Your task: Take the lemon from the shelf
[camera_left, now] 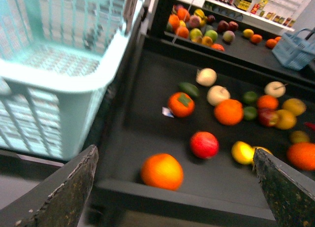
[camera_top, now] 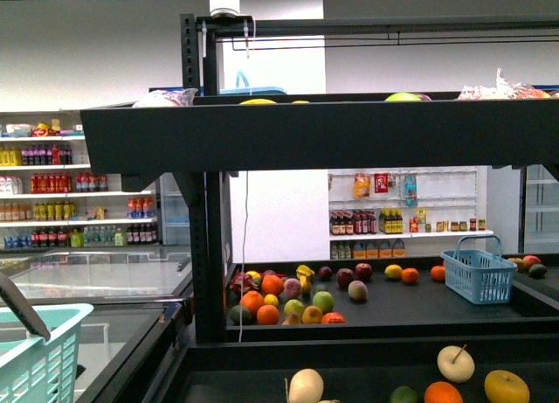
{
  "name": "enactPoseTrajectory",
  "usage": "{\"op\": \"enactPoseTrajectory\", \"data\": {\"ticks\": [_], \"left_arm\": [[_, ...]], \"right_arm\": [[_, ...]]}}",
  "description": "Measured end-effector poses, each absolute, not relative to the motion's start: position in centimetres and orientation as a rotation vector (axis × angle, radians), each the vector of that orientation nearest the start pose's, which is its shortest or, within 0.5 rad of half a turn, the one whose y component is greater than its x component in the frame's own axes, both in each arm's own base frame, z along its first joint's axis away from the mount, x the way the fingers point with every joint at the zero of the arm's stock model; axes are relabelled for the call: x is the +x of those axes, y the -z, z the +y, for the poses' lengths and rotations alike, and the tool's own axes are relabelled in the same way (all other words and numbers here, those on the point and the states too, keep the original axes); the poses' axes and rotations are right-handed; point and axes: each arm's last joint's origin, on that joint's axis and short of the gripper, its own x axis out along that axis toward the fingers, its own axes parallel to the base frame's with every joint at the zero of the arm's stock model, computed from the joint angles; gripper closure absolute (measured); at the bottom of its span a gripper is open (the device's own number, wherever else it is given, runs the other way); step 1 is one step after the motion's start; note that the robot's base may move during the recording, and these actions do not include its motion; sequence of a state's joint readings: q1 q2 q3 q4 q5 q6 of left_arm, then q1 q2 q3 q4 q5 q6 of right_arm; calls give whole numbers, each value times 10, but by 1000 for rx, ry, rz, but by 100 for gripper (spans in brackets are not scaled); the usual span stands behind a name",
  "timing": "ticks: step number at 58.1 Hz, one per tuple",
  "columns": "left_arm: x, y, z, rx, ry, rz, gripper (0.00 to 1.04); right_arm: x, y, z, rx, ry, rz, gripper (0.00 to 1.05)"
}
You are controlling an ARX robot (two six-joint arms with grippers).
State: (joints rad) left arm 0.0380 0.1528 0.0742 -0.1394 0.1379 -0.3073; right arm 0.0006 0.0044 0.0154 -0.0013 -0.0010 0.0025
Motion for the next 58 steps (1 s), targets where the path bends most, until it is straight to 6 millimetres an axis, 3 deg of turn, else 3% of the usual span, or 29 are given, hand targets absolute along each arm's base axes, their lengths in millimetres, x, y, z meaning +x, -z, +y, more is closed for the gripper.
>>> {"op": "enactPoseTrajectory", "data": {"ticks": [4, 7, 15, 22, 38, 58], "left_arm": [[111, -177, 4, -583, 74, 259, 8], [118, -193, 10, -684, 87, 237, 8], [142, -235, 35, -861, 98, 172, 8], [170, -255, 62, -996, 62, 149, 8], [245, -262, 107, -1230, -9, 136, 8], [324, -258, 128, -1308, -21, 135, 8]], "right_arm": [[97, -168, 0, 2, -1, -9, 7], [97, -168, 0, 2, -1, -10, 7], [97, -168, 0, 2, -1, -10, 7], [97, -168, 0, 2, -1, -10, 7], [97, -168, 0, 2, -1, -10, 7], [97, -168, 0, 2, -1, -10, 7]]}}
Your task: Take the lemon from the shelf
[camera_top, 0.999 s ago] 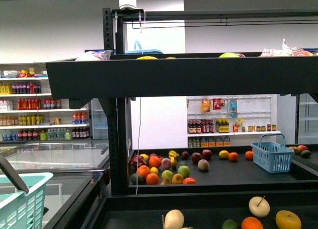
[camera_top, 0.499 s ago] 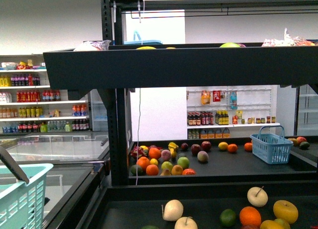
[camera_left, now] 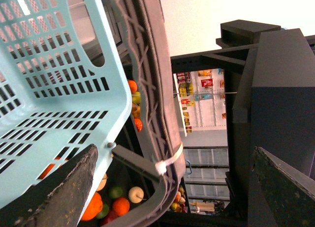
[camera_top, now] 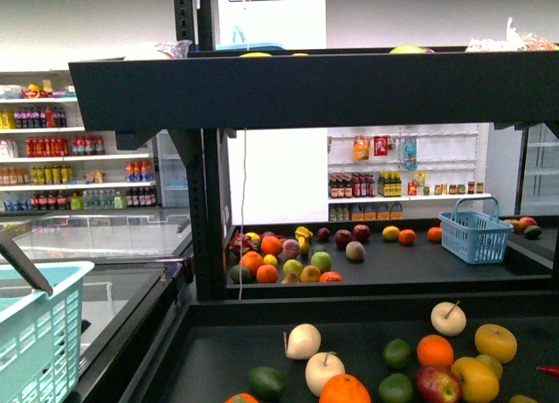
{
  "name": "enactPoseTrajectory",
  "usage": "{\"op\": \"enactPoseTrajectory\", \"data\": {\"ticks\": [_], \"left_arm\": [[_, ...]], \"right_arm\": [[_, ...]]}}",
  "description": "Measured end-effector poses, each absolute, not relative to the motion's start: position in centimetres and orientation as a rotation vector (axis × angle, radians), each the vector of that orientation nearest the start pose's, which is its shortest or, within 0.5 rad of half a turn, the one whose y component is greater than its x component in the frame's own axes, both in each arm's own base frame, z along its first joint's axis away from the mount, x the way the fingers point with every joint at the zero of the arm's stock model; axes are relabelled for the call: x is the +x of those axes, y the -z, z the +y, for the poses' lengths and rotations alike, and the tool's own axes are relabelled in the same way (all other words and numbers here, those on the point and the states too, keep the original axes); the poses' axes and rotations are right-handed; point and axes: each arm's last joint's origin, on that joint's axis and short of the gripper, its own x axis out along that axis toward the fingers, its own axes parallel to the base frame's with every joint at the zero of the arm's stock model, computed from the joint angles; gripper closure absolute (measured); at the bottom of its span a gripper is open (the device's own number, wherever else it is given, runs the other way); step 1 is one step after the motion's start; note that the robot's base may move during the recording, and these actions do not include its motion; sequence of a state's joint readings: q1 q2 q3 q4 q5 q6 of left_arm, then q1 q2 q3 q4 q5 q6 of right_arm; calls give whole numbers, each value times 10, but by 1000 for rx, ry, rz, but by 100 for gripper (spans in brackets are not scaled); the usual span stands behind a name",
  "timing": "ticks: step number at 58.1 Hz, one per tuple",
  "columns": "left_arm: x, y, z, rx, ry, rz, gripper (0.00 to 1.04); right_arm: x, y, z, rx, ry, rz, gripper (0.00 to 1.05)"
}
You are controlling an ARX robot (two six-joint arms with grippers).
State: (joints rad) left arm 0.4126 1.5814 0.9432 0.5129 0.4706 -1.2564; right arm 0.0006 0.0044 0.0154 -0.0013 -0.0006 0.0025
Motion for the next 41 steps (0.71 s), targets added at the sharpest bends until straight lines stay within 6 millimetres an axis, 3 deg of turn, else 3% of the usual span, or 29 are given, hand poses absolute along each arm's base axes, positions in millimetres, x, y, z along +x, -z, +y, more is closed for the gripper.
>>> {"op": "enactPoseTrajectory", "data": {"ticks": [20, 41], "left_arm": [[373, -255, 140, -1326, 1, 90, 8], [408, -264, 149, -1329, 13, 54, 8]], "right_arm": [[97, -168, 0, 2, -1, -10, 7], [97, -168, 0, 2, -1, -10, 7]]}}
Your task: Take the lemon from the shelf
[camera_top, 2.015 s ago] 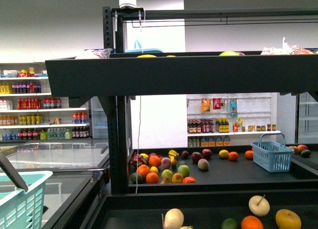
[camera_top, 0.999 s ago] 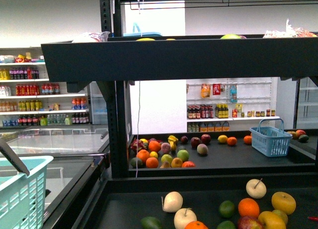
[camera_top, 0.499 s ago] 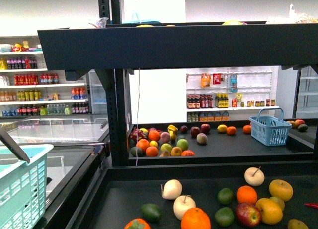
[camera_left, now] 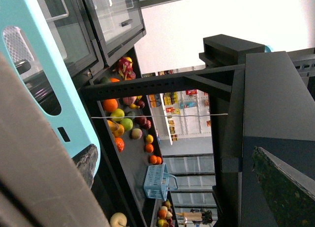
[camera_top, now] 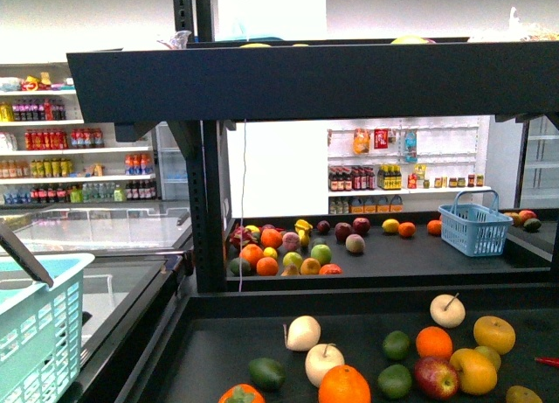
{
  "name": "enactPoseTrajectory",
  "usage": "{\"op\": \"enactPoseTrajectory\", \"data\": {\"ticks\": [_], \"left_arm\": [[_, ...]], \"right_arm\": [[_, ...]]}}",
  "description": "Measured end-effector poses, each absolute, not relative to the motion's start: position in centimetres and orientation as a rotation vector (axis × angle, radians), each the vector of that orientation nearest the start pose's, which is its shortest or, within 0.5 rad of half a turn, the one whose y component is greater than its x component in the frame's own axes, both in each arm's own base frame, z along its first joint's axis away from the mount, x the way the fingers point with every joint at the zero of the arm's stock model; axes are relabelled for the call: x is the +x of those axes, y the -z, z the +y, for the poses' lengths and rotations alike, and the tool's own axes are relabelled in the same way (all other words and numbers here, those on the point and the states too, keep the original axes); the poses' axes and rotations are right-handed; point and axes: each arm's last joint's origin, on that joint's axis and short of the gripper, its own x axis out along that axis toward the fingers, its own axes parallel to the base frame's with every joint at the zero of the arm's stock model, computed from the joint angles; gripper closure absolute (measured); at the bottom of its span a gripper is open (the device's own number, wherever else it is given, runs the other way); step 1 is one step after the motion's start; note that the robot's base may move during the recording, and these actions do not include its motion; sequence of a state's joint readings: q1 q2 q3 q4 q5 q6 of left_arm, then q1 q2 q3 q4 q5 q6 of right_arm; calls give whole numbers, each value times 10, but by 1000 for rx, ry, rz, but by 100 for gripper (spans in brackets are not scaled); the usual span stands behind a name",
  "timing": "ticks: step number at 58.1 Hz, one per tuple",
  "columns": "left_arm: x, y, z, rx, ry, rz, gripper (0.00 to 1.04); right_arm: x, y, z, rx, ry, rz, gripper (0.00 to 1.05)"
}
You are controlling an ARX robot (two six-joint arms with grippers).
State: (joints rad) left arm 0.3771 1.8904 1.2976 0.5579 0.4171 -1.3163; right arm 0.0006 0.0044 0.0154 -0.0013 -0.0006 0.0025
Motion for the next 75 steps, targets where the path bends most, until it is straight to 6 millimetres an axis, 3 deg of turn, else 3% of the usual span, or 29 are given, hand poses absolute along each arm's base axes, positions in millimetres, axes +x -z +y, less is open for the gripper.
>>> {"op": "enactPoseTrajectory", "data": {"ticks": [4, 17, 27, 43, 57, 75], "left_arm": [[410, -262, 149, -1335, 1, 65, 17], [410, -257, 148, -1342, -28, 90, 62], [402, -250, 145, -1355, -55, 142, 90], [377, -284, 120, -1197, 72, 223, 96], [360, -314, 86, -1017, 315, 286, 99], [355, -315, 32, -922, 598, 379, 99]], "right_arm": [[97, -168, 0, 2, -1, -10, 7], [97, -168, 0, 2, -1, -10, 7], [97, -168, 0, 2, -1, -10, 7], [97, -168, 0, 2, -1, -10, 7], [97, -168, 0, 2, -1, -10, 7], [97, -168, 0, 2, -1, -10, 7]]}}
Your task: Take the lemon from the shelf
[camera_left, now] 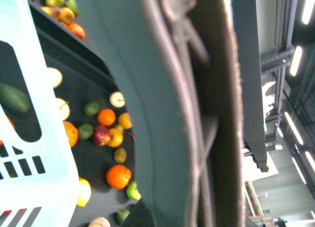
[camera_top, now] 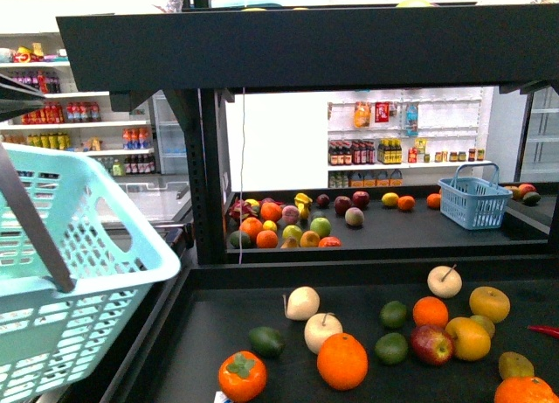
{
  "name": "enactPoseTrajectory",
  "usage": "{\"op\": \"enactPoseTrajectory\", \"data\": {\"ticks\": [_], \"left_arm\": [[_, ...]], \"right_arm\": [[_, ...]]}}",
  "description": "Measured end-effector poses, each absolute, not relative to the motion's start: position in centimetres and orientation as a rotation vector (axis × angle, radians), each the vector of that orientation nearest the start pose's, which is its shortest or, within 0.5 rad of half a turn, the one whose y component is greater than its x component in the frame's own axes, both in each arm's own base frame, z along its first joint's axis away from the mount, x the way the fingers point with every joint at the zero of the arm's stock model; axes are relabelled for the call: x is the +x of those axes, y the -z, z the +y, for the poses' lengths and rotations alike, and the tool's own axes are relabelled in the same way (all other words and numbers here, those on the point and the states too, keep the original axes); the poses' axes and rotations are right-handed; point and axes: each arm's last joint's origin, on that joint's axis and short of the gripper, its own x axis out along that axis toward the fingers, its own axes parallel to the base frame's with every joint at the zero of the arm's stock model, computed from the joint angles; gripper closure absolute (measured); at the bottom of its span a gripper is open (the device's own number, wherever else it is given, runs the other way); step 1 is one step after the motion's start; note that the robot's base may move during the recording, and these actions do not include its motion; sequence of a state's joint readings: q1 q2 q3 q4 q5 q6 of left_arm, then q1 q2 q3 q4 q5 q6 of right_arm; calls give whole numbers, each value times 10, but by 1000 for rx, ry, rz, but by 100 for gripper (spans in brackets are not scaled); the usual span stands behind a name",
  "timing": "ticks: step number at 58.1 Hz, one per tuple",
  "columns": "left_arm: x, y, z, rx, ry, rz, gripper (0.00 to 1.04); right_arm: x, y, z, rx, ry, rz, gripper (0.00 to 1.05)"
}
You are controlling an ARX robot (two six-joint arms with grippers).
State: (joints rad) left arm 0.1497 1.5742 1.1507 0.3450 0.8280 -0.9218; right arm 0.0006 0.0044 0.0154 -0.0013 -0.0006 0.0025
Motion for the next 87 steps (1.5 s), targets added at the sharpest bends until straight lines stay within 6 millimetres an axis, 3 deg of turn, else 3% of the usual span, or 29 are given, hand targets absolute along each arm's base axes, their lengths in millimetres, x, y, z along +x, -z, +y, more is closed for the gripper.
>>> {"op": "enactPoseTrajectory", "data": {"ticks": [17, 35, 62, 67, 69, 75, 82, 87], "left_arm": [[361, -306, -34, -839, 822, 469, 99], [378, -299, -85, -808, 951, 527, 99], [384, -290, -119, -797, 1006, 550, 99], [384, -290, -120, -795, 1008, 552, 99], [384, -290, -120, -796, 1007, 552, 99], [383, -290, -122, -790, 1013, 551, 99], [383, -290, -122, -790, 1012, 551, 99], [383, -290, -122, -790, 1013, 551, 99]], "right_arm": [[97, -168, 0, 2, -1, -10, 7], [97, -168, 0, 2, -1, -10, 7], [97, -168, 0, 2, -1, -9, 7], [99, -166, 0, 77, 64, 196, 7], [103, -162, -1, 131, 77, 332, 7], [120, -154, -4, 219, 86, 471, 7], [149, -154, -10, 274, 96, 528, 7], [181, -152, -14, 288, 83, 560, 7]]}}
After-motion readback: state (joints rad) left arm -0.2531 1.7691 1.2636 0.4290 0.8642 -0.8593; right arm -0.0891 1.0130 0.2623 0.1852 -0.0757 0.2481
